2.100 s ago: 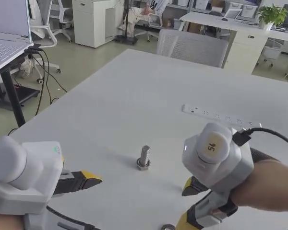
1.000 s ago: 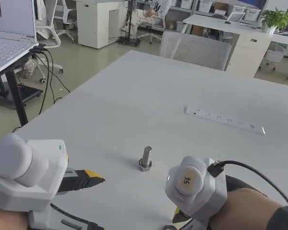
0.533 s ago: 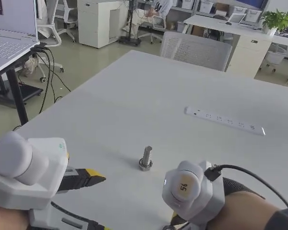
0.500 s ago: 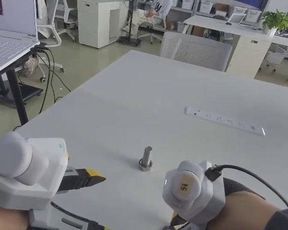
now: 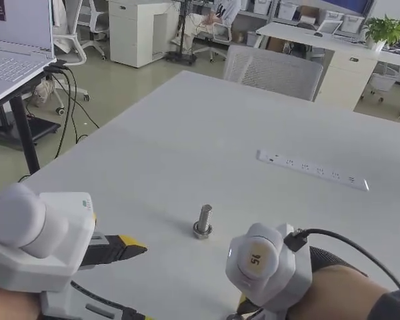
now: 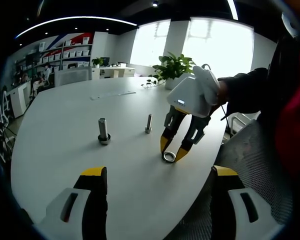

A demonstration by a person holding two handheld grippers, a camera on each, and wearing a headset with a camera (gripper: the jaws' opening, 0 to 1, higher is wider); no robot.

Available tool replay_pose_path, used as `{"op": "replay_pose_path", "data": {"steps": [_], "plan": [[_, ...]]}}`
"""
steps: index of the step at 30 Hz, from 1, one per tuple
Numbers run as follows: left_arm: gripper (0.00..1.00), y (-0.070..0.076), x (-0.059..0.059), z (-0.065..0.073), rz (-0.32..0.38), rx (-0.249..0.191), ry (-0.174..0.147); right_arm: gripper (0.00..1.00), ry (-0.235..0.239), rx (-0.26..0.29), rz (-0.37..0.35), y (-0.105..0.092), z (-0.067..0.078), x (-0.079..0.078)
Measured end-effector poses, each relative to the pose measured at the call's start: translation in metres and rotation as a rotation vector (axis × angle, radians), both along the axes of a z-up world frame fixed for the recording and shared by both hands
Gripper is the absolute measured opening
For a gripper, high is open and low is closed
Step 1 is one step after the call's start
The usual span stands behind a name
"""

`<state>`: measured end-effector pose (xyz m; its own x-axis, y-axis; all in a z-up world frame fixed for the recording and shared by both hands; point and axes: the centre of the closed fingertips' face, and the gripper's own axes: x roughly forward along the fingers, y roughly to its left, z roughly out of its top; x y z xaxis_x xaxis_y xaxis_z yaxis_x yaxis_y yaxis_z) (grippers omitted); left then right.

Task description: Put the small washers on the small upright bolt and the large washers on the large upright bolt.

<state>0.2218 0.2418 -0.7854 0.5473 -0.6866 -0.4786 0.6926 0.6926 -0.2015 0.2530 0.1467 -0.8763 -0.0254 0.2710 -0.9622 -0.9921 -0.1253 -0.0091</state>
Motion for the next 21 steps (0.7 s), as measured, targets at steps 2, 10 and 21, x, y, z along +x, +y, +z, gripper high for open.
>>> {"op": "replay_pose_path", "data": {"steps": [2, 10, 21], "plan": [[0.85, 0.000, 0.000, 0.000, 0.000, -0.003, 0.000, 0.24, 0.000, -0.002, 0.002, 0.000, 0.001, 0.001], [0.85, 0.000, 0.001, 0.001, 0.000, -0.003, -0.003, 0.24, 0.003, 0.004, -0.002, 0.002, 0.008, 0.003], [0.85, 0.002, 0.001, 0.003, 0.000, -0.006, -0.008, 0.24, -0.023, 0.020, 0.004, 0.010, 0.030, 0.010]]}}
